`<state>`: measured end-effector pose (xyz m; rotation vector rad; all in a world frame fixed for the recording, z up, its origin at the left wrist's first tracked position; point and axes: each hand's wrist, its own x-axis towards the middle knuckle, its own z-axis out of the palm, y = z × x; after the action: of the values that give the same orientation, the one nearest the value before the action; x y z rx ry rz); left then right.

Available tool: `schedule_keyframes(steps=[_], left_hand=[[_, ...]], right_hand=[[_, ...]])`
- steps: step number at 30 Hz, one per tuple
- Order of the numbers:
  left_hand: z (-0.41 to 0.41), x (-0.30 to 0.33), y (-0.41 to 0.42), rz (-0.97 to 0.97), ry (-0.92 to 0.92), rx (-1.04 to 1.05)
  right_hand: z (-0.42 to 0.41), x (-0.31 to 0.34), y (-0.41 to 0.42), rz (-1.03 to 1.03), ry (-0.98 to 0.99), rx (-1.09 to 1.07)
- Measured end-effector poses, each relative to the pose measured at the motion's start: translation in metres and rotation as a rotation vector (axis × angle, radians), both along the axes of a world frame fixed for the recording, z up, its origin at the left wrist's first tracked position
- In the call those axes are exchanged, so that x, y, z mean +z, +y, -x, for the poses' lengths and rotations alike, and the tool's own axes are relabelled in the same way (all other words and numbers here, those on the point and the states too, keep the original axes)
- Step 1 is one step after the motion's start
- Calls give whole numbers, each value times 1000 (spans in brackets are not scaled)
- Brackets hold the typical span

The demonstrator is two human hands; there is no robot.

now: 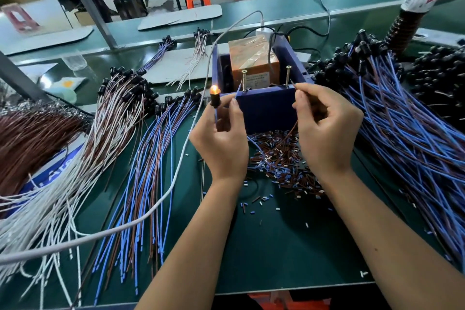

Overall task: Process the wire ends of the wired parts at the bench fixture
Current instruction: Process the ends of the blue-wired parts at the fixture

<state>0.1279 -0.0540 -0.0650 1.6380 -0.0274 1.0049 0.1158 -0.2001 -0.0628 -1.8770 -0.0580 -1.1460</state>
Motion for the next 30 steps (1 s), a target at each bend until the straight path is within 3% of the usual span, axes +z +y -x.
schedule_keyframes(steps=[9,13,18,21,24,28,30], left_hand=[[10,35,-27,-16,36,-190],[7,64,-62,-125,143,-354],[0,100,-112,-321,371,-589],[-2,119,-144,-100,452,-739],[-6,134,-167,160,544,-757],[-17,149,-177,484,595,-884],[-20,154,-180,558,545,-893]], right_hand=[[11,11,-8,-122,50,-31],[26,30,-40,-155,11,-204],[57,61,-79,175,-134,-346],[64,71,-84,261,55,-191],[68,78,-88,109,249,-37],[70,79,-120,329,650,-426],[75,85,-132,283,709,-555]])
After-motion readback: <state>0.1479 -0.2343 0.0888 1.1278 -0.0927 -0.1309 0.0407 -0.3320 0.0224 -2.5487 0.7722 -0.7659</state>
